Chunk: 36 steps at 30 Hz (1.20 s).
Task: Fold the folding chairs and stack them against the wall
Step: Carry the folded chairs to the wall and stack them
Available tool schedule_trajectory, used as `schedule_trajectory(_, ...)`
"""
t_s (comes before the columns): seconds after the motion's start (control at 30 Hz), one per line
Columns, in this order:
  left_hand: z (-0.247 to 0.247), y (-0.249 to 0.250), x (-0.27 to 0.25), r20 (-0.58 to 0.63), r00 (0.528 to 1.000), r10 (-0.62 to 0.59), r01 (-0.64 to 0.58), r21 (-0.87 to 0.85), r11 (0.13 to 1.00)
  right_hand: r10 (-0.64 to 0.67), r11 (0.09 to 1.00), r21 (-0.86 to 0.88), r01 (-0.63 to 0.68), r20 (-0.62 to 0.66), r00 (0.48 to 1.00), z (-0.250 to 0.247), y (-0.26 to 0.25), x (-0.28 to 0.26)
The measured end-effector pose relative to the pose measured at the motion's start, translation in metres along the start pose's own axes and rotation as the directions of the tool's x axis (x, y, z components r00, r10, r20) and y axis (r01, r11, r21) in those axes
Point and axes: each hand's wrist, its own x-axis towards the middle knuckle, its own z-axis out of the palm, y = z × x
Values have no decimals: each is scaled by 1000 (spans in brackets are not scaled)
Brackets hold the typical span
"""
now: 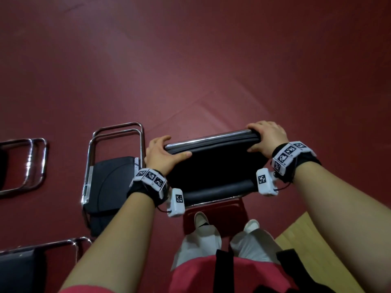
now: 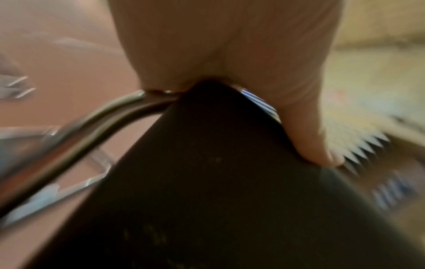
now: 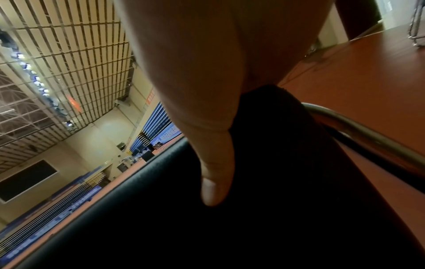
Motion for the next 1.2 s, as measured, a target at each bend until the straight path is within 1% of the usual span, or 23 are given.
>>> schedule_trajectory(0.07, -2, -9, 3, -25, 999, -23, 18, -168, 986, 17, 1000, 19, -17, -7, 1000, -1, -1, 3)
schedule_trajectory(0.1, -4, -15, 4, -12, 999, -50, 45, -260, 965, 23, 999, 33, -22, -10, 1000, -2, -1, 5)
schedule_trajectory(0.13, -6, -20, 4, 14, 995, -101, 100, -345, 933, 27, 999, 42, -26, -10, 1000, -2, -2, 7)
schedule_trajectory(0.17, -8, -25, 4, 40, 986, -162, 162, -451, 878, 28, 999, 47, -28, -9, 1000, -3, -3, 8)
schedule_trajectory(0.23, -7, -35, 2, 88, 958, -273, 269, -607, 748, 43, 996, 81, -41, -29, 999, -2, -3, 9)
schedule_trajectory(0.27, -7, -37, 1, 109, 943, -314, 309, -636, 707, 61, 992, 113, -55, -48, 997, -2, -2, 9)
schedule_trajectory(0.33, 0, -46, 3, 122, 936, -329, 320, -681, 659, 106, 980, 177, -89, -88, 991, 1, 2, 8)
schedule_trajectory(0.43, 2, -42, 1, 115, 945, -305, 294, -705, 646, 171, 961, 236, -143, -104, 980, 6, 4, 7)
schedule_trajectory(0.53, 5, -45, 5, 126, 933, -337, 327, -685, 651, 244, 923, 330, -197, -106, 964, 9, 8, 6)
schedule_trajectory(0.63, 6, -42, 7, 108, 922, -372, 345, -663, 664, 241, 909, 375, -182, -116, 964, 13, 14, 6)
schedule_trajectory(0.73, 7, -38, 8, 90, 924, -371, 327, -690, 646, 194, 888, 438, -139, -84, 977, 10, 20, 8)
schedule_trajectory(0.83, 10, -30, 8, 92, 929, -358, 317, -694, 646, 186, 829, 545, -126, -56, 981, 6, 31, 12)
schedule_trajectory(0.93, 13, -17, 10, 112, 934, -338, 312, -716, 625, 228, 768, 624, -145, -54, 972, 6, 40, 18)
schedule_trajectory(0.97, 15, -16, 14, 113, 935, -336, 309, -723, 618, 256, 749, 642, -165, -51, 965, 8, 45, 20)
schedule_trajectory(1.03, 20, -16, 25, 139, 933, -333, 326, -718, 615, 356, 694, 675, -250, -20, 934, 10, 56, 22)
schedule_trajectory(1.1, 24, -8, 34, 148, 939, -312, 322, -700, 637, 420, 628, 721, -293, 4, 907, 11, 69, 27)
schedule_trajectory(1.2, 36, 34, 41, 93, 944, -317, 293, -680, 672, 398, 588, 766, -261, 7, 917, 3, 97, 43)
